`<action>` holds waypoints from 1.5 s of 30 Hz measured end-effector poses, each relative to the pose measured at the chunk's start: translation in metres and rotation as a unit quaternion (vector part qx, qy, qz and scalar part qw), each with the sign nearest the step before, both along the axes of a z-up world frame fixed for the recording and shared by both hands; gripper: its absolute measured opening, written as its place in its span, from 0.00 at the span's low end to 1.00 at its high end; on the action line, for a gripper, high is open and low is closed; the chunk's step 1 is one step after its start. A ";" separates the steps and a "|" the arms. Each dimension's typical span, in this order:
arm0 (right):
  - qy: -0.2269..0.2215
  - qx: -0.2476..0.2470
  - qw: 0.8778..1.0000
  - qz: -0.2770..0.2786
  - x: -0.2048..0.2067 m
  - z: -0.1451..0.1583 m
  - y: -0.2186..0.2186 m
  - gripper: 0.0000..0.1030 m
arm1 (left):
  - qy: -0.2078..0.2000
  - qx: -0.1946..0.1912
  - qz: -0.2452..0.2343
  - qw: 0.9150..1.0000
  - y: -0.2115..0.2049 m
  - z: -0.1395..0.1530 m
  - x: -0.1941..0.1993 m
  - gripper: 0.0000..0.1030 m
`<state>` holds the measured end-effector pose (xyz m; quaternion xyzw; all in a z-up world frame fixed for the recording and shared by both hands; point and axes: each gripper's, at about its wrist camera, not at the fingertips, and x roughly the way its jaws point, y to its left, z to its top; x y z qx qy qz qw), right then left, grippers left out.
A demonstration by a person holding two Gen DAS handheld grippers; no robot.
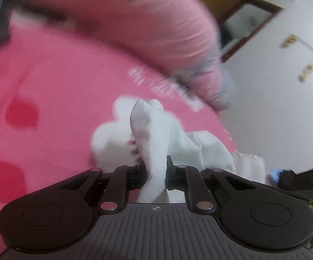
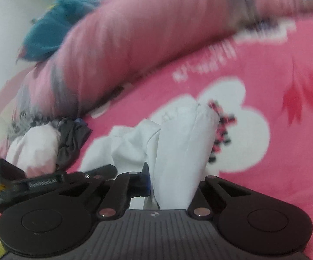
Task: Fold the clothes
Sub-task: 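Close both grippers on the end of the folded white shirt, then lift the folded white shirt off the bedspread with both grippers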
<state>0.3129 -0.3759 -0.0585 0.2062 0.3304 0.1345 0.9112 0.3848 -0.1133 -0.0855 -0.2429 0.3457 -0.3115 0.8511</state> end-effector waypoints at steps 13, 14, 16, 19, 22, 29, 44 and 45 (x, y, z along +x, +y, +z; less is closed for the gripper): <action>-0.170 -0.109 0.979 -0.034 -0.177 0.158 0.021 0.05 | -0.176 -0.019 -0.046 0.983 -0.007 0.160 -0.165 0.11; -0.181 -0.118 0.975 -0.042 -0.192 0.170 0.018 0.05 | -0.178 -0.027 -0.058 0.982 -0.011 0.171 -0.176 0.11; -0.203 -0.137 0.968 -0.057 -0.219 0.193 0.010 0.05 | -0.171 -0.059 -0.088 0.980 -0.021 0.191 -0.194 0.11; -0.236 -0.170 0.953 -0.083 -0.268 0.227 -0.009 0.05 | -0.181 -0.087 -0.122 0.972 -0.042 0.217 -0.221 0.11; -0.263 -0.204 0.937 -0.107 -0.312 0.254 -0.030 0.05 | -0.198 -0.103 -0.155 0.962 -0.071 0.236 -0.244 0.11; -0.280 -0.291 0.900 -0.162 -0.375 0.295 -0.087 0.05 | -0.204 -0.135 -0.217 0.945 -0.147 0.255 -0.282 0.11; -0.280 -0.304 0.891 -0.189 -0.392 0.284 -0.198 0.05 | -0.161 -0.139 -0.299 0.930 -0.258 0.234 -0.285 0.11; -0.277 -0.302 0.893 -0.189 -0.392 0.279 -0.205 0.05 | -0.157 -0.137 -0.301 0.930 -0.264 0.230 -0.282 0.11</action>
